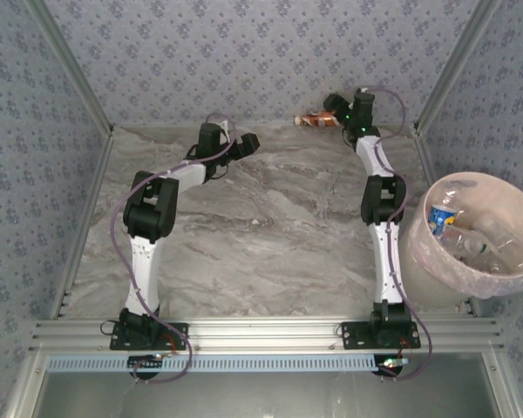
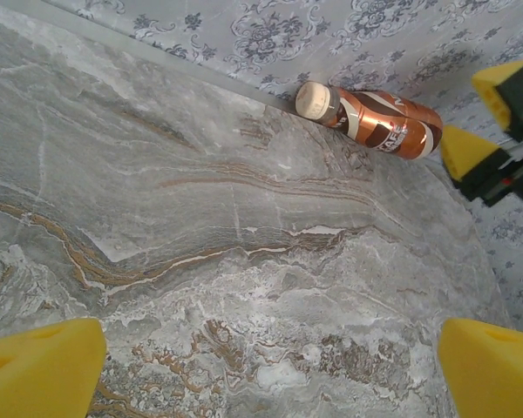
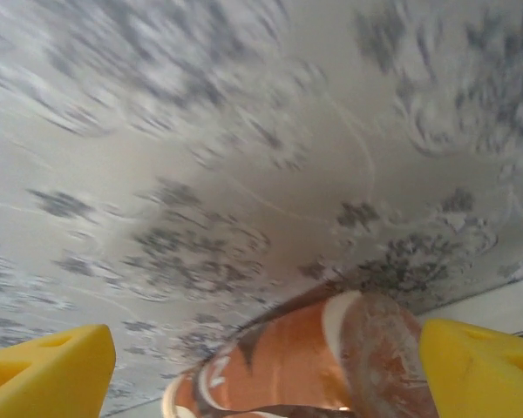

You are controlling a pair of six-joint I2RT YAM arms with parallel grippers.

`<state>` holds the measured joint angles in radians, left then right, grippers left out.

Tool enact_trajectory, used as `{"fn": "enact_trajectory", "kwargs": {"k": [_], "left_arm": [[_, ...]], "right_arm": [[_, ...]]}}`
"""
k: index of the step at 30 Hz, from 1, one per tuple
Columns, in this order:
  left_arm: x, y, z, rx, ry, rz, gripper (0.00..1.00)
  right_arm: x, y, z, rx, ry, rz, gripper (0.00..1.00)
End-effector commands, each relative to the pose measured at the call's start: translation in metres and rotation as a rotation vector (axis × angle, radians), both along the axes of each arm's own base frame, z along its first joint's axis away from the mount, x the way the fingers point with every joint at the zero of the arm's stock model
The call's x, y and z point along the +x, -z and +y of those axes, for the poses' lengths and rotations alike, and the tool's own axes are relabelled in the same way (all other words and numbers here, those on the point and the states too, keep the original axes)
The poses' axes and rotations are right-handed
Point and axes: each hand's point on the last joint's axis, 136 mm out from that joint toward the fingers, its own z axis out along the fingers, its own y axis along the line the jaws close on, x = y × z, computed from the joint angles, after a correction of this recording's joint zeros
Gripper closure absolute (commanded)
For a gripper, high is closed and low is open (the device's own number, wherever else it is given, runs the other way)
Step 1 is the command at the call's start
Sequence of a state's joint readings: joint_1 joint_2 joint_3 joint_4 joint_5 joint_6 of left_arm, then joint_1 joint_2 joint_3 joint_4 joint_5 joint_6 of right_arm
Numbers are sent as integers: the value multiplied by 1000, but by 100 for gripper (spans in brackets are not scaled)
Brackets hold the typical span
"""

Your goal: Put the plastic bottles in the bin

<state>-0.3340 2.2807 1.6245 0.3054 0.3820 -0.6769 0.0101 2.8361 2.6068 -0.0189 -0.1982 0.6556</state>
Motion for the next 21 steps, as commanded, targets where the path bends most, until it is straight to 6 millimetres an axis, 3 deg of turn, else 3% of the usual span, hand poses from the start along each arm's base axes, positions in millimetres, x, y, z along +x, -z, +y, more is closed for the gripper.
{"fn": "enact_trajectory", "kwargs": {"k": [1, 9, 14, 21], "left_arm": [[-4, 1, -2, 18, 22, -2, 2], [3, 13, 2, 39, -13, 29, 2], [10, 19, 11, 48, -76, 67, 2], [26, 15, 16, 56, -147, 102, 2]], "right_arm": [[2, 16, 6, 50, -50, 2, 7], [-16, -21, 83, 41, -390, -139, 7], [-34, -35, 121, 50, -521, -161, 7], [-80, -54, 213, 92, -795, -181, 7]]}}
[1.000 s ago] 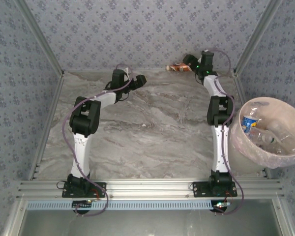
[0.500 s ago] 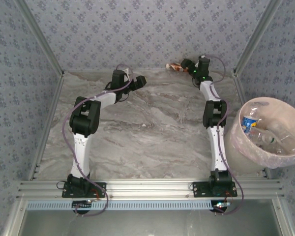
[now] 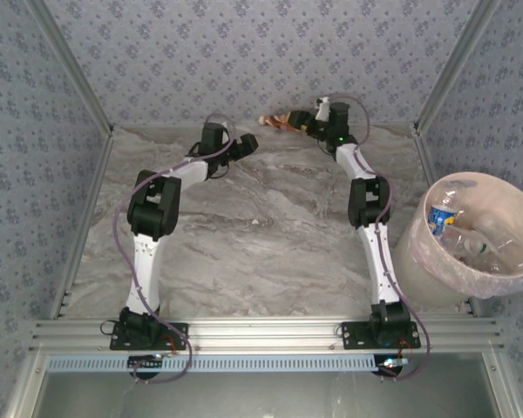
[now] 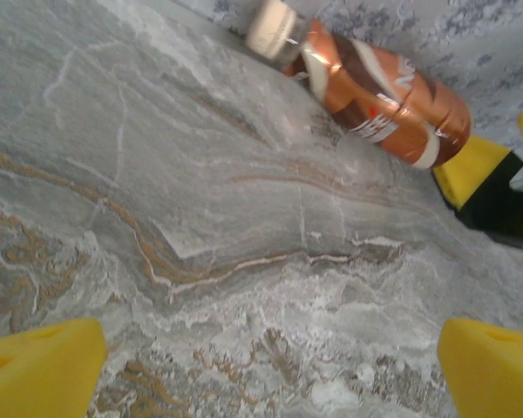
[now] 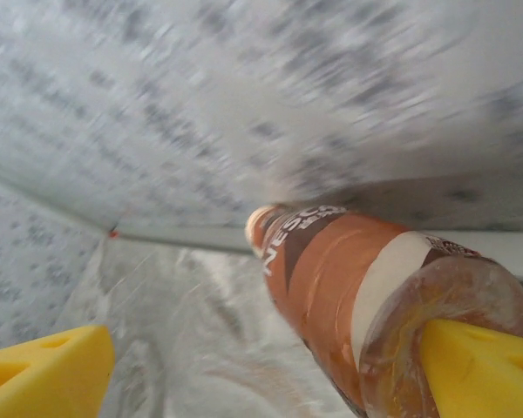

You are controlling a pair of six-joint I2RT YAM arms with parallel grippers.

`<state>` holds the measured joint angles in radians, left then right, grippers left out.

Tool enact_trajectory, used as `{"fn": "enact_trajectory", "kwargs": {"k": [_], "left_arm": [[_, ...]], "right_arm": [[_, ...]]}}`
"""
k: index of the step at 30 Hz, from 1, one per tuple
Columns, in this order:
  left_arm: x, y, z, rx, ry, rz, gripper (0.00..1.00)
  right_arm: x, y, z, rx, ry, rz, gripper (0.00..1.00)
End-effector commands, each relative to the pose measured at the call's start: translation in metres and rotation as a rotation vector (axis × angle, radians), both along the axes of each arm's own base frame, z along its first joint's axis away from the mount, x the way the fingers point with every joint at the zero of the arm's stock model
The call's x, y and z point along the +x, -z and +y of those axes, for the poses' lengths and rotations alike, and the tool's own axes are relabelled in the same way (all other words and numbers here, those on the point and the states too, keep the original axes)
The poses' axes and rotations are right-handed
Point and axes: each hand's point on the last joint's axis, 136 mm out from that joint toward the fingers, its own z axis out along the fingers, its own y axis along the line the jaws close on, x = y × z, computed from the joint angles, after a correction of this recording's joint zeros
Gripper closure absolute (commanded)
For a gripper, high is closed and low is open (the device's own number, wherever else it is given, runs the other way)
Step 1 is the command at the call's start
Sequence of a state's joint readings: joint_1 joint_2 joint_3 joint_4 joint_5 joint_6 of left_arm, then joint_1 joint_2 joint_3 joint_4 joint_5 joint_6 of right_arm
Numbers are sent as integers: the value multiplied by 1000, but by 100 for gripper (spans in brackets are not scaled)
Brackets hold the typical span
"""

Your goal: Put the plastic bottles in the bin

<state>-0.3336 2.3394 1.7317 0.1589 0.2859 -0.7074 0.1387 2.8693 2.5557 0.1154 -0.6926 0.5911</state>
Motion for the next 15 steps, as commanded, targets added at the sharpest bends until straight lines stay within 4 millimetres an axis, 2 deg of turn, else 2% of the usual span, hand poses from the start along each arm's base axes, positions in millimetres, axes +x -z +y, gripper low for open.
{"fn": "enact_trajectory", "kwargs": {"k": [1, 5, 7, 8, 9, 12, 15], "left_arm": [[14, -9, 5, 6, -59, 2, 2], [23, -15, 22, 19, -142, 1, 2], [25, -13, 33, 26, -196, 19, 2], [26, -11, 37, 26, -211, 29, 2], [27, -9, 42, 28, -230, 44, 2], [27, -3, 50, 45, -256, 82, 2], [28, 1, 52, 48, -263, 95, 2]], "right_arm": [[-35, -63, 59, 18, -202, -117, 7], [-74, -74, 111, 38, -365, -113, 8], [-86, -82, 121, 43, -393, -116, 9], [-89, -83, 121, 41, -382, -121, 9], [-91, -96, 118, 37, -365, -153, 9], [-86, -98, 97, -33, -251, -164, 7], [-72, -83, 73, -114, -127, -115, 7]]}}
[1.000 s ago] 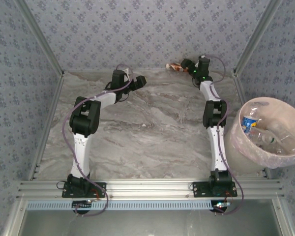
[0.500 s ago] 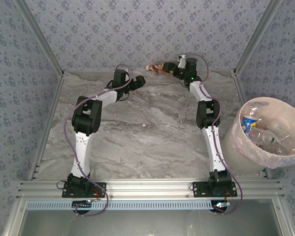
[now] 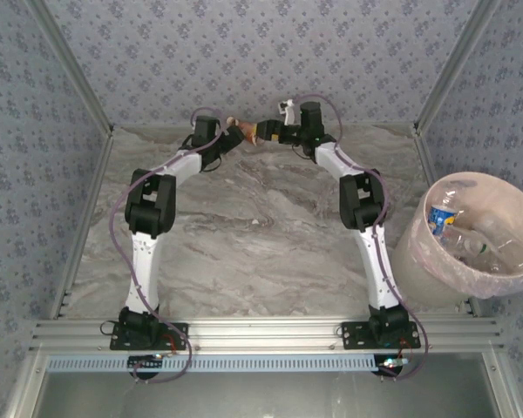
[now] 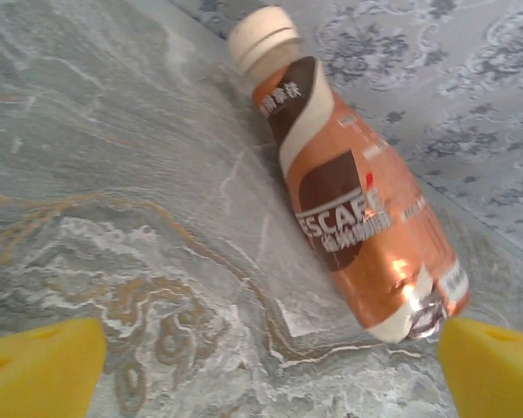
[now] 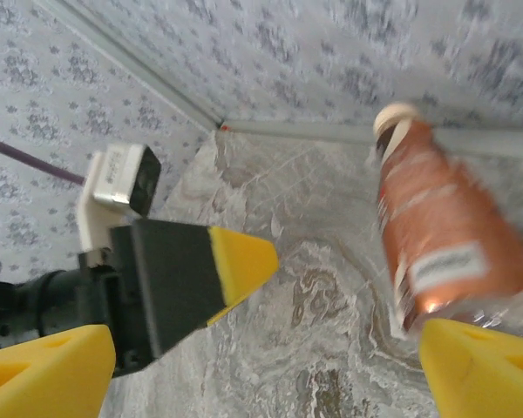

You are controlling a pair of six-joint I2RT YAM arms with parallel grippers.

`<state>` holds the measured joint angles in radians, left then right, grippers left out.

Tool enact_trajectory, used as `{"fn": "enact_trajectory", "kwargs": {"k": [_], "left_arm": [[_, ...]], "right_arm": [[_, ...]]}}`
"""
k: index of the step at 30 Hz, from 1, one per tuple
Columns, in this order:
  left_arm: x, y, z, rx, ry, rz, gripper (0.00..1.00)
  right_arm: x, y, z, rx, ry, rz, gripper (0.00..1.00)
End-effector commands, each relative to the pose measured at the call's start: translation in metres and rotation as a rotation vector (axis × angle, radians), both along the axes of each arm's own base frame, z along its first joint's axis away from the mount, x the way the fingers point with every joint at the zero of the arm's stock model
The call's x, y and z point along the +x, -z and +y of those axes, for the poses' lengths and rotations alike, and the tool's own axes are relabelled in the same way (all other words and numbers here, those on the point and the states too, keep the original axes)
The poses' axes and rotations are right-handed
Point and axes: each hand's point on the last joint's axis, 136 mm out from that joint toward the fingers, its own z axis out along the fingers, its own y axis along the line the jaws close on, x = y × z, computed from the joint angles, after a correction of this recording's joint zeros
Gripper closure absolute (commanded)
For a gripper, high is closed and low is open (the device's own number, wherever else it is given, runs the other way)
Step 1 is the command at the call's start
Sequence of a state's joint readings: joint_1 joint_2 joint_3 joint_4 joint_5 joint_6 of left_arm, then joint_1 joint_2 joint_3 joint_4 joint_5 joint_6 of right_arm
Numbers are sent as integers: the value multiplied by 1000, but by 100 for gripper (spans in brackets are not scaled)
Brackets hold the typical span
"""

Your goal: Put the plastic bottles in the bin

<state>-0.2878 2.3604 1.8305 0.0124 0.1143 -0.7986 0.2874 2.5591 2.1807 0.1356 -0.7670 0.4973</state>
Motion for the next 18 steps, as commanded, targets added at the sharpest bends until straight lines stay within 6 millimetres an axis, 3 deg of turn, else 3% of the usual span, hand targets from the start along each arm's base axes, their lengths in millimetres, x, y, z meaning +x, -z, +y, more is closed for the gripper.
{"fn": "enact_trajectory", "kwargs": {"k": [1, 5, 7, 11, 18], "left_arm": [[3, 0, -3, 1, -17, 23, 2], [6, 6, -12, -20, 22, 56, 2], [8, 7, -15, -34, 30, 61, 2], [10, 14, -15, -8, 35, 97, 2], [12, 27, -9, 40, 11, 154, 2]], "right_arm": [[18, -25, -28, -75, 141, -83, 7], [45, 14, -34, -114, 260, 9, 7], [54, 30, -27, -100, 269, 57, 7], [60, 33, -4, 27, 236, 69, 7], [36, 34, 45, 106, 100, 26, 5]]}}
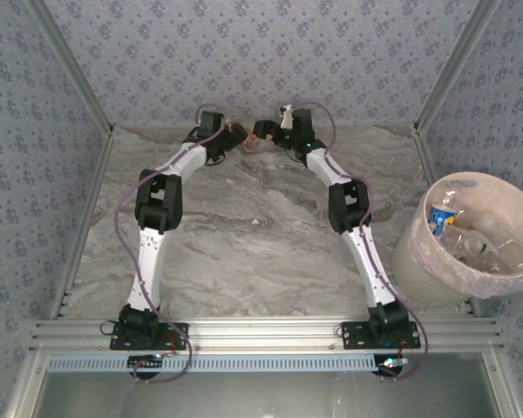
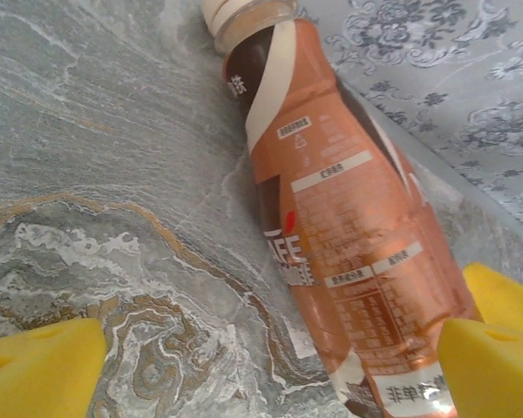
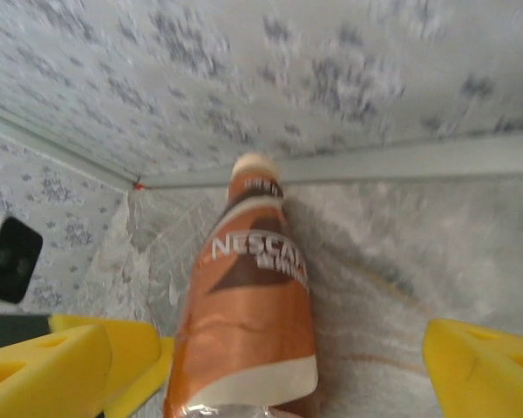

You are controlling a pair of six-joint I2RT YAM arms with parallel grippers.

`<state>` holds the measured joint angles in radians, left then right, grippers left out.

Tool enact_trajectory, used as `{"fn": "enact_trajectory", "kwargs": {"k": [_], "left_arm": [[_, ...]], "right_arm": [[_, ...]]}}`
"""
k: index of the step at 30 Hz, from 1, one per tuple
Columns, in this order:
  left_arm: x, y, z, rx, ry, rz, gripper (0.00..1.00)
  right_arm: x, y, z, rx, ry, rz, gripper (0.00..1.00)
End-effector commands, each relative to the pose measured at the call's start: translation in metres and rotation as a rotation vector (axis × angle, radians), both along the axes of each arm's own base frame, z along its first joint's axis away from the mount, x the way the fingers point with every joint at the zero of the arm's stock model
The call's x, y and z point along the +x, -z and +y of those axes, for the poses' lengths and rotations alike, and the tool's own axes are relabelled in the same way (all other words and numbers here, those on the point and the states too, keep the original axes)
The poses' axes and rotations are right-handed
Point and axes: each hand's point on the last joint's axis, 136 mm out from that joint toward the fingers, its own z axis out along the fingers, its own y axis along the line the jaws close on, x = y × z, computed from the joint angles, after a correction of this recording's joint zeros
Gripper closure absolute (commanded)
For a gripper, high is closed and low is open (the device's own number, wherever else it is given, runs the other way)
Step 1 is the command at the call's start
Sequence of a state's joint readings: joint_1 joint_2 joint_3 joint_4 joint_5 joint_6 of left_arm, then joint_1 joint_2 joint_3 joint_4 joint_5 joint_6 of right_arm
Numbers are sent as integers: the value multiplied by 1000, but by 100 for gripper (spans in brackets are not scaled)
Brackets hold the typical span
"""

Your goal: Put the plastic bottles in the bin

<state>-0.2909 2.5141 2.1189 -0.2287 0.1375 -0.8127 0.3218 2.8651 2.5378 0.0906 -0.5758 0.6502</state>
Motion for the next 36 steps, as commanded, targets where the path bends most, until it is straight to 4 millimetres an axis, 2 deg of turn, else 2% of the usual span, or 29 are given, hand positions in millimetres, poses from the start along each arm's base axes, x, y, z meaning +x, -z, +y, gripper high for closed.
{"fn": "enact_trajectory", "kwargs": {"k": [1, 6, 8, 16, 20, 23, 29, 32, 36], "left_arm": [[-2, 11, 0, 34, 4, 46, 2], [6, 13, -1, 47, 15, 45, 2], [9, 11, -1, 51, 22, 41, 2], [15, -8, -1, -42, 69, -4, 2], [15, -28, 12, -78, 60, -92, 2], [14, -35, 13, -68, 94, -133, 2], [13, -11, 1, 106, 229, -59, 2], [9, -5, -13, 171, 331, -53, 2], [-1, 2, -34, 210, 480, -85, 2]], "right_arm": [[-16, -33, 37, 91, -95, -93, 5], [-44, -49, 71, 184, -235, -147, 5], [-54, -53, 78, 203, -284, -141, 6], [-76, -53, 85, 254, -367, -118, 7], [-75, -66, 75, 279, -366, -133, 8], [-80, -75, 67, 270, -375, -153, 8], [-89, -89, 46, 230, -290, -184, 9], [-90, -92, 25, 226, -208, -178, 9], [-94, -107, -14, 250, -108, -181, 9]]}}
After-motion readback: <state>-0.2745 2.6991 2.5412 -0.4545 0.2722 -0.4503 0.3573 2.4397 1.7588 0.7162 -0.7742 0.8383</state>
